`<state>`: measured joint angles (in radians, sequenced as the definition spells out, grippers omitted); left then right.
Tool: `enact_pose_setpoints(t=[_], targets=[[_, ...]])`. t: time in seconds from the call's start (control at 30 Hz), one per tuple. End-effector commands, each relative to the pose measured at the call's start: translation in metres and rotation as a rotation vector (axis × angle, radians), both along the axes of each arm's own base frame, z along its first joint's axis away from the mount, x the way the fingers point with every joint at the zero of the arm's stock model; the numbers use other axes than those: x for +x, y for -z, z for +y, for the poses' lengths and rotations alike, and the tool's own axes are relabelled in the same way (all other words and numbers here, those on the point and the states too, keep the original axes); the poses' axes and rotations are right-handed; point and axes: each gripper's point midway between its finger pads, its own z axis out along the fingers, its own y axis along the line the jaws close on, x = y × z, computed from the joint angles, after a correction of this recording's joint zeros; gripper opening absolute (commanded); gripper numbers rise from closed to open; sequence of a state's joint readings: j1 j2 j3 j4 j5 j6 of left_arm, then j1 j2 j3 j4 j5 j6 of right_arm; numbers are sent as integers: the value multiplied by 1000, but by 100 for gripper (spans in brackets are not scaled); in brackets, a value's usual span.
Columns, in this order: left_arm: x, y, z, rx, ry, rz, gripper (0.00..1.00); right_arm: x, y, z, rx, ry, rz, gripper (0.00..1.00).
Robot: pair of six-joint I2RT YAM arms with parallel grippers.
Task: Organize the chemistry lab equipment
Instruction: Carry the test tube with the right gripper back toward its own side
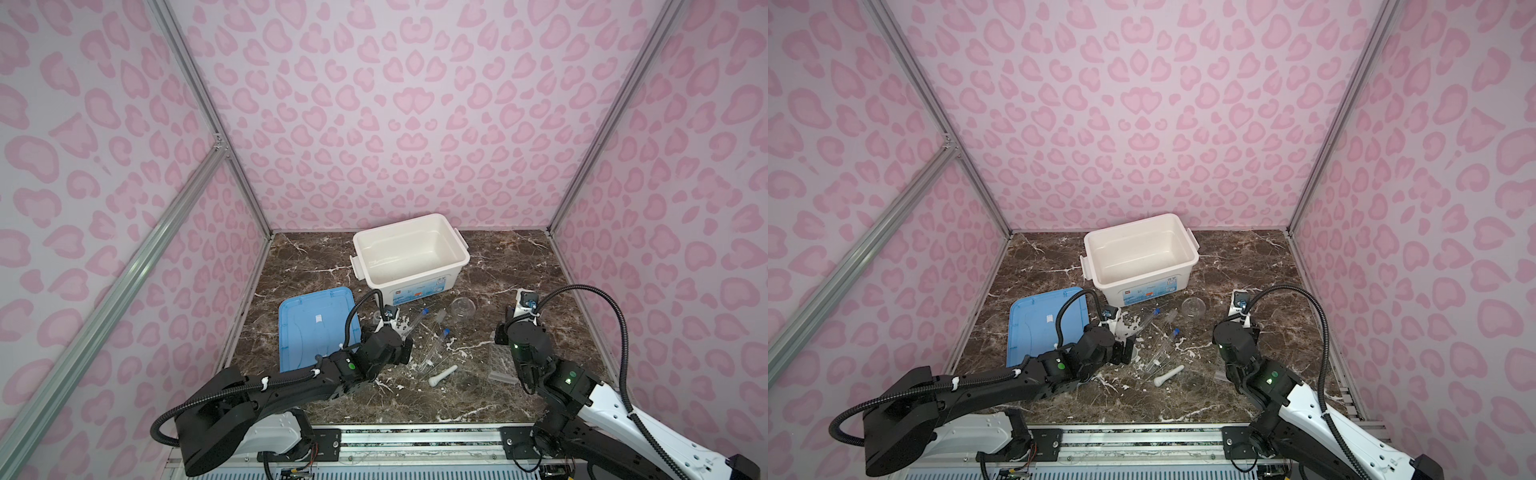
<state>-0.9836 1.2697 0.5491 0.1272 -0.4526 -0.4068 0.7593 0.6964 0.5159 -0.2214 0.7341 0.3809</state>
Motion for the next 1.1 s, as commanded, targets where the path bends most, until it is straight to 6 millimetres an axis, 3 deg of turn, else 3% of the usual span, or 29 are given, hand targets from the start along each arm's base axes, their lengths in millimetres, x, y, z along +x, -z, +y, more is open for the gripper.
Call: enact_pose_setpoints(t=[0.0,1.07], targets=[[2,-3,0,-4,-15,-4,98,1,-3,-5,11,32,-43,13],[2,5,-6,-1,1,22,98,1,19,-3,19,15,-52,14]])
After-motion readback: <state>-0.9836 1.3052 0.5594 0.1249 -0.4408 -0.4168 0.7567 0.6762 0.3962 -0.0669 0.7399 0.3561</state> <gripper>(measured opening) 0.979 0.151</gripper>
